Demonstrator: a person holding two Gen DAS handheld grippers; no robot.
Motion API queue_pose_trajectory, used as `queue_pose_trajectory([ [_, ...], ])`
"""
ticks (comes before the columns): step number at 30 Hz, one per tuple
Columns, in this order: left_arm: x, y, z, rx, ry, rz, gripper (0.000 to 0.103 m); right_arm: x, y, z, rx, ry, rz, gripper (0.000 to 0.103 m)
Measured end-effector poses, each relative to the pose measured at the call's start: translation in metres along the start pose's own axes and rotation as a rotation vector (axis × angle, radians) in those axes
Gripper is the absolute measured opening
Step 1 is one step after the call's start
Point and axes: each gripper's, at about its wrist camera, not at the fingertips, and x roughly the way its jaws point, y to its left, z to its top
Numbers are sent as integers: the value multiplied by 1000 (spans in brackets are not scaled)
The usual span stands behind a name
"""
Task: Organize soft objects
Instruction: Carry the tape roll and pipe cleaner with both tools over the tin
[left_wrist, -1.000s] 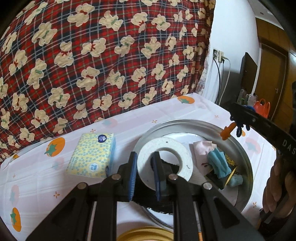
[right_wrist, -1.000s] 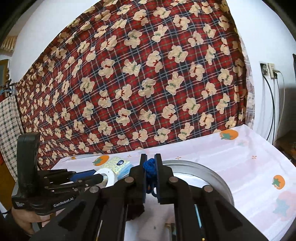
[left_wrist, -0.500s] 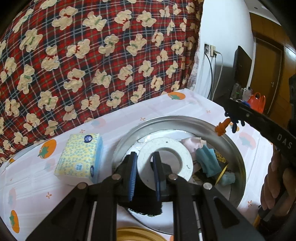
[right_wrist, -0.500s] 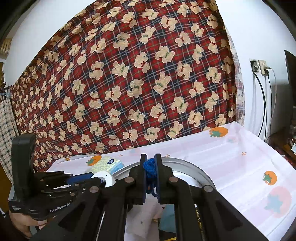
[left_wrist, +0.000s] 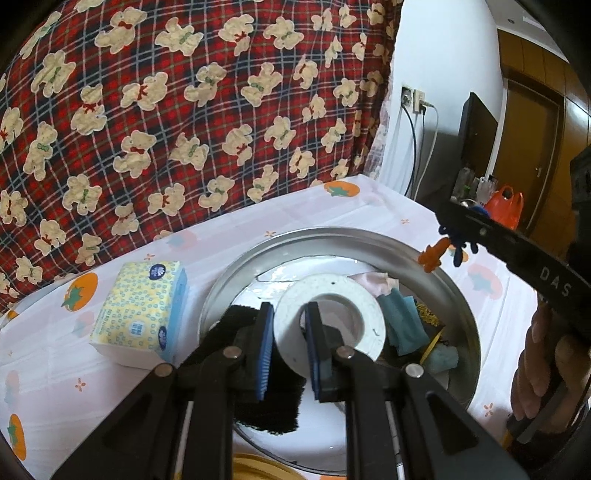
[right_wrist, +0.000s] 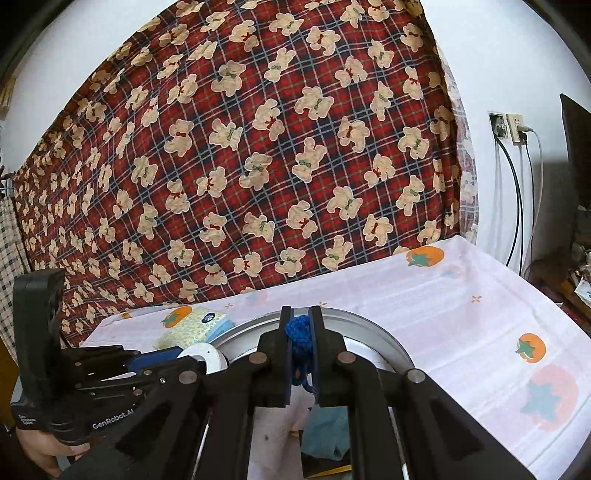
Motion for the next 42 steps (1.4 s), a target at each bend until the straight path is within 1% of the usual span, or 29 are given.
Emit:
queue_pose_trajectory([
  [7, 1, -10, -2, 3, -7, -10, 15, -4, -3, -1, -2, 0, -16, 9],
  [19, -4, -23, -6, 10, -27, 19, 15, -10, -9, -2, 4, -3, -28, 9],
  [34, 7, -37, -9, 20, 3, 20, 15, -15, -28, -8, 27, 6, -41, 9],
  [42, 13, -35, -10, 3, 24, 43, 15, -11, -28, -9, 23, 14, -39, 9],
])
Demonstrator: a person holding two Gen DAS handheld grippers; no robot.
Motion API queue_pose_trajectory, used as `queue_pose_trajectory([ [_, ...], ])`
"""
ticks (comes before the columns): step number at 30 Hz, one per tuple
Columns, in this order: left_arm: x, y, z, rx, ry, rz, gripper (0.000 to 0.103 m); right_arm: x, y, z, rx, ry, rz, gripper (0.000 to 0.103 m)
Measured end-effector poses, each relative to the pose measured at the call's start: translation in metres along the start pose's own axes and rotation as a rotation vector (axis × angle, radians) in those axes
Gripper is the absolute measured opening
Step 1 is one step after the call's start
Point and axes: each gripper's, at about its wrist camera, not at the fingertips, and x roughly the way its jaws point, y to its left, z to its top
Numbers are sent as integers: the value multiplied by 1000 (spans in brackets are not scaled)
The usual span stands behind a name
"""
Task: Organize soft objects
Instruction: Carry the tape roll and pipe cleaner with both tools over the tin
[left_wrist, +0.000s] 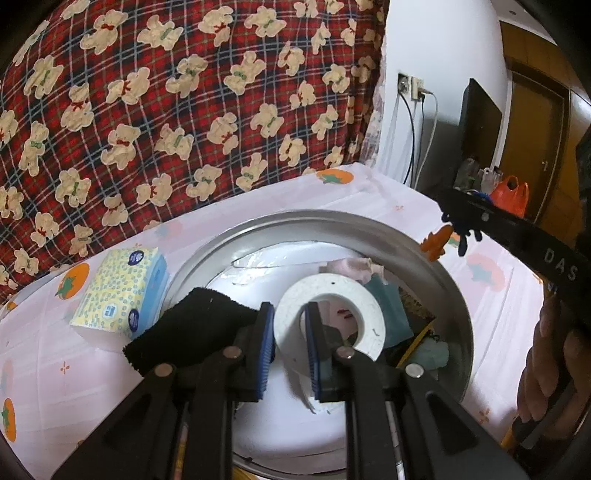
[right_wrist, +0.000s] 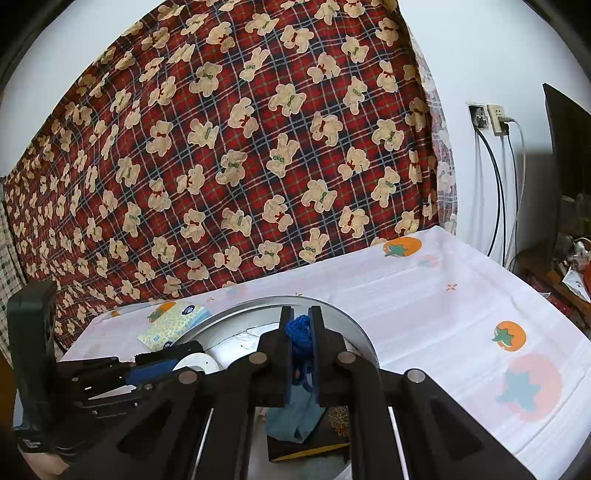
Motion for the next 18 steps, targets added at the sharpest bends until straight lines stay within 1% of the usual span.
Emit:
queue_pose_trajectory([
  [18, 12, 7, -3, -19, 25, -1, 15, 23, 11, 0, -45, 42, -2, 9],
])
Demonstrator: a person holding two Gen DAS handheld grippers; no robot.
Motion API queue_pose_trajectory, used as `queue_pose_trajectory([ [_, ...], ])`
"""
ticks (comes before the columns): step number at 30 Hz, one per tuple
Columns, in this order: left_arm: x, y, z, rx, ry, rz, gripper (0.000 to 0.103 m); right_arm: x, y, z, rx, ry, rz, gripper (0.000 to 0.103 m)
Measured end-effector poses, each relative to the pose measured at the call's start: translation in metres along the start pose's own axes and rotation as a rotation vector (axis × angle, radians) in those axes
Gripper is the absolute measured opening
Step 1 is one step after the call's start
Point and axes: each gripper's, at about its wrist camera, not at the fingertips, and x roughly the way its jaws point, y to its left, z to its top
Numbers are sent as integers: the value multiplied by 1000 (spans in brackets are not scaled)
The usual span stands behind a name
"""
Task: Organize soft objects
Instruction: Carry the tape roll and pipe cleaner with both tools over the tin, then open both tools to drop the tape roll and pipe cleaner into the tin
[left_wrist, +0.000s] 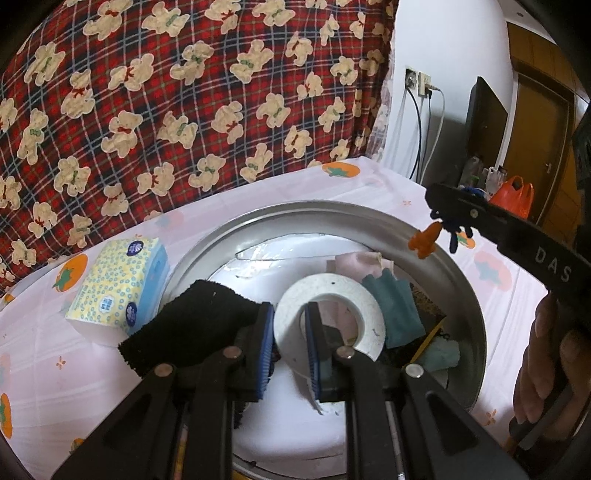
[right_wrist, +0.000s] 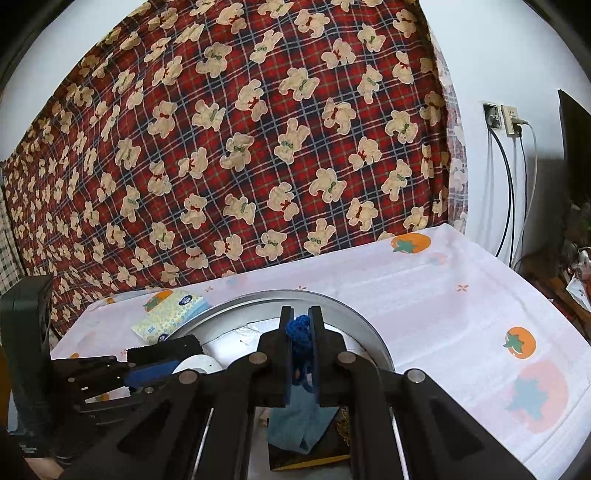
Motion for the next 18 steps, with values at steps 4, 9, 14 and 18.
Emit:
queue_pose_trajectory([
  [4, 4, 1, -1, 1, 10, -5, 15, 8, 3, -1, -12, 17, 2, 9],
  [9, 7, 2, -2, -2, 15, -9, 15, 14, 5, -3, -18, 30, 0, 9],
  [14, 9, 2, -2, -1, 20, -15, 15, 18, 3, -5, -18, 39, -4, 9],
  [18, 11, 0, -2, 4, 26, -13, 15, 20, 4, -7, -22, 47, -2, 9],
])
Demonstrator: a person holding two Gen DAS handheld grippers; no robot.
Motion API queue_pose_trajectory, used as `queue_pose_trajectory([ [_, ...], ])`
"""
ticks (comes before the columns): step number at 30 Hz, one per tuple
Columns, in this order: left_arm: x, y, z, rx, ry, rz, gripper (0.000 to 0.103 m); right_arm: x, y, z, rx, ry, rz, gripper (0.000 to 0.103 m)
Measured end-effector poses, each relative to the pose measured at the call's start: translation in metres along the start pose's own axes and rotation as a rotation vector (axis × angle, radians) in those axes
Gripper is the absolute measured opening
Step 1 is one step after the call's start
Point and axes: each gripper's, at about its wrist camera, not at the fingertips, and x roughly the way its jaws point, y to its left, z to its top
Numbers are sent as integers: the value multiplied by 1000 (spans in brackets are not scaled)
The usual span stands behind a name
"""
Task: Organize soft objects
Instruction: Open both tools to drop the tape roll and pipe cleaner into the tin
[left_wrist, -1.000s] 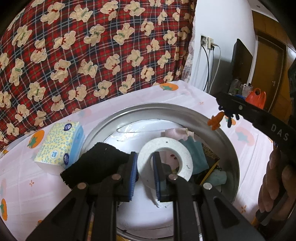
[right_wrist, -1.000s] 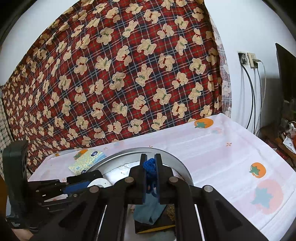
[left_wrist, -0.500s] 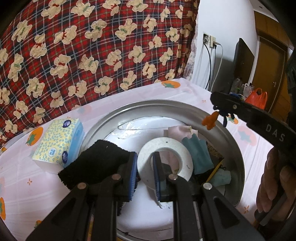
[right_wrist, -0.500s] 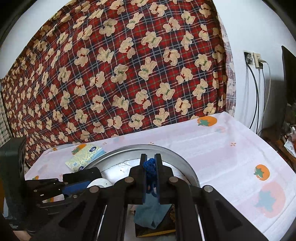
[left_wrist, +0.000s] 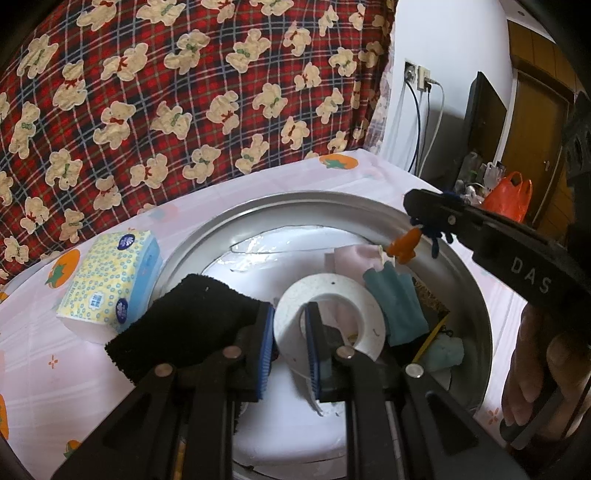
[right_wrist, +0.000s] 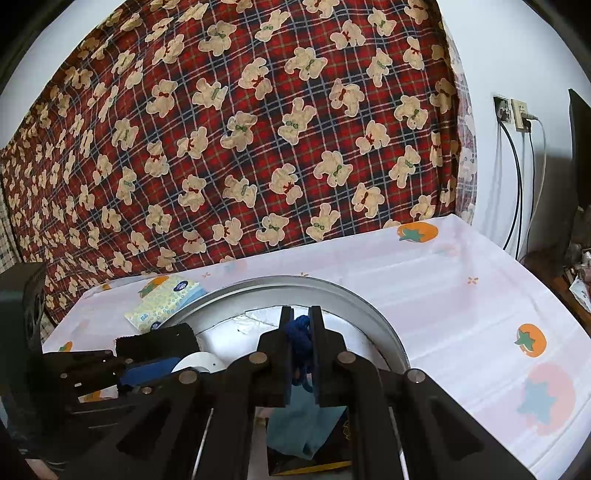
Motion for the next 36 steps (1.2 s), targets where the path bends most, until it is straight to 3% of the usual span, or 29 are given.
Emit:
queue_pose_trajectory([
  [12, 1, -1, 0, 2, 7, 11, 18, 0, 1, -3, -5, 3, 9, 11],
  [13, 0, 0, 0, -1, 6, 15, 22, -1, 0, -3, -4, -8, 5, 16],
  [15, -2, 2, 1, -12, -1, 22, 40, -3, 0, -3, -4, -13, 7, 49],
  [17, -8, 3, 2, -20, -22, 18, 55, -7, -1, -3, -1, -25, 1, 61],
  [21, -19, -1, 3, -6, -47, 25, 57, -15, -2, -3, 5, -44, -25, 62],
  [25, -29, 0, 1, -8, -75, 55, 82, -24, -3, -4, 17, -50, -35, 63],
  [30, -41, 6, -2, -38, -103, 68, 91, -38, 5, -8, -4, -62, -38, 68],
  [32, -48, 8, -6, -48, -117, 78, 100, -46, 10, -9, -20, -68, -38, 69],
  [36, -58, 12, -10, -64, -142, 93, 102, -59, 18, -12, -40, -87, -42, 72],
])
